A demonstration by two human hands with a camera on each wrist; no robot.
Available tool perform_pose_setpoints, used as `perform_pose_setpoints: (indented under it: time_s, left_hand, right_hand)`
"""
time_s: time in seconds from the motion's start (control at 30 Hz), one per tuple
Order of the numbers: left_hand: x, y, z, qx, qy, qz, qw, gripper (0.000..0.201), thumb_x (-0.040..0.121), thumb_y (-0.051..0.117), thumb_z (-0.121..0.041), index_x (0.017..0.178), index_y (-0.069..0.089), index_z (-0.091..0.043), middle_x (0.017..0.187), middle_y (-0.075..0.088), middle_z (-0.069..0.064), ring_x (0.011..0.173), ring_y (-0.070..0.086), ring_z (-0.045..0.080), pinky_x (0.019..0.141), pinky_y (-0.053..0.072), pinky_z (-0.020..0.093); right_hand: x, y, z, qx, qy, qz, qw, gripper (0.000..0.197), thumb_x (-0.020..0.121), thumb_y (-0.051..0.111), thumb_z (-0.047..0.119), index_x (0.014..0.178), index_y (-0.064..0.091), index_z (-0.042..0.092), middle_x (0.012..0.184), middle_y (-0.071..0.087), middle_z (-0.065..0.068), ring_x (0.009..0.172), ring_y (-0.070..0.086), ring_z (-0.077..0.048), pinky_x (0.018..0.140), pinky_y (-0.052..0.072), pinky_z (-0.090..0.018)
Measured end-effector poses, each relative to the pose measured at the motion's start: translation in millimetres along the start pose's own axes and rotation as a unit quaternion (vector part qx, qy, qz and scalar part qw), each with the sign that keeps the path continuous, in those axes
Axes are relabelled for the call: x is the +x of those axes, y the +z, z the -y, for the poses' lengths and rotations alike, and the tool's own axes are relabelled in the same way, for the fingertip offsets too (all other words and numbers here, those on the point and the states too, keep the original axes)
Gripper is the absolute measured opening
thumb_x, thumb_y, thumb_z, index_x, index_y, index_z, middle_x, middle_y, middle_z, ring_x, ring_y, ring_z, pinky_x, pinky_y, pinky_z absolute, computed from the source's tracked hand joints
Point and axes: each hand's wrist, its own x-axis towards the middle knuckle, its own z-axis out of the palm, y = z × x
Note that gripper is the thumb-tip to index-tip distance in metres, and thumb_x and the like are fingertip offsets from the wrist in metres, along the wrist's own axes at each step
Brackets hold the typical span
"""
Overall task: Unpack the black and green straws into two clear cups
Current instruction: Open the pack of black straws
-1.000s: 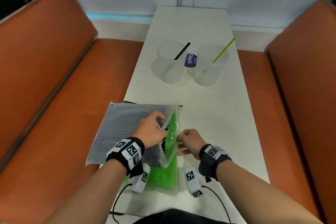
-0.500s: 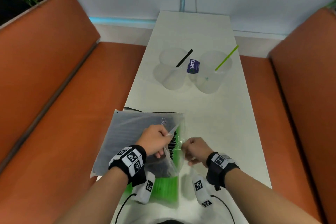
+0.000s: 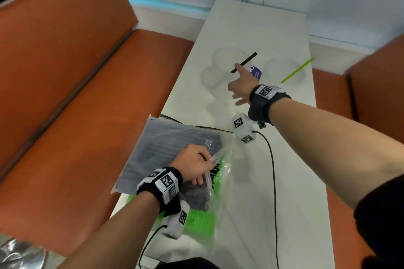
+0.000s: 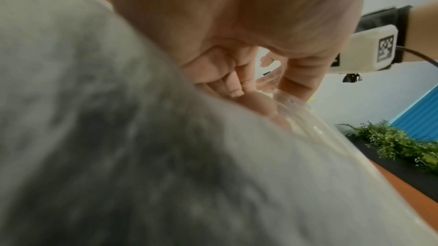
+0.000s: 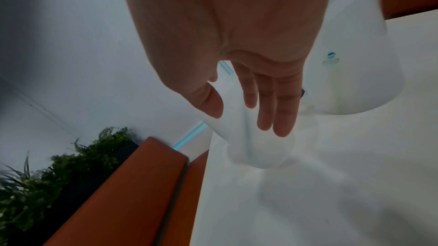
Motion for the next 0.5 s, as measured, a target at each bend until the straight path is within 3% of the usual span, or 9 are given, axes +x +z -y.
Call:
perform_pose_setpoints:
  time_s: [0.1,0.23,0.37,0.5]
  left_hand:
    - [-1.4,0.3,-0.1,0.0,0.003,-0.001,1.0,0.012,0.086,0.067,-0.025,0.086,0.062,-0.014,0.057,0.068,0.01,0.041,0.06,0.024,0.038,0.042,0.023]
    - [-3.4,2.4,-0.7,-0.004,0.002,-0.01,1.0,0.014,0.08,0.066,-0.03,0.083,0.061,-0.018,0.066,0.071,0.018,0.047,0.063,0.029,0.038,0.045,0.024]
    - [-2.8,2.7,0.2,-0.004,0.002,-0.014,1.0,0.007,0.081,0.065,-0.023,0.083,0.062,-0.017,0.065,0.071,0.016,0.046,0.064,0.025,0.037,0.042,0.022]
    - [-5.0,4.2,-0.3,0.011,0.012,-0.019,1.0,0.02,0.075,0.061,-0.035,0.084,0.063,-0.016,0.06,0.07,0.013,0.045,0.066,0.022,0.037,0.042,0.019]
  right_hand:
    - [12.6,3.2,1.3,-0.024,0.022,0.025,0.999,0.077,0.089,0.055,0.011,0.148,0.019,0.044,0.106,0.06,-0.006,0.095,0.065,-0.03,0.077,0.059,-0.05]
    - [21.1,5.8,-5.0,-0.019,0.033,0.023,0.999,0.07,0.089,0.055,0.008,0.146,0.031,0.039,0.113,0.06,-0.011,0.091,0.065,-0.027,0.076,0.059,-0.046]
    - [20.0,9.7,-12.1,0.013,-0.002,-0.036,0.999,0.037,0.086,0.055,0.003,0.116,0.053,0.023,0.109,0.064,-0.016,0.093,0.067,-0.03,0.078,0.06,-0.047]
    - [8.9,7.6,-16.5,0.082,-0.034,-0.092,0.992,0.019,0.088,0.051,0.003,0.104,0.058,0.012,0.096,0.067,-0.015,0.083,0.071,-0.028,0.078,0.06,-0.045]
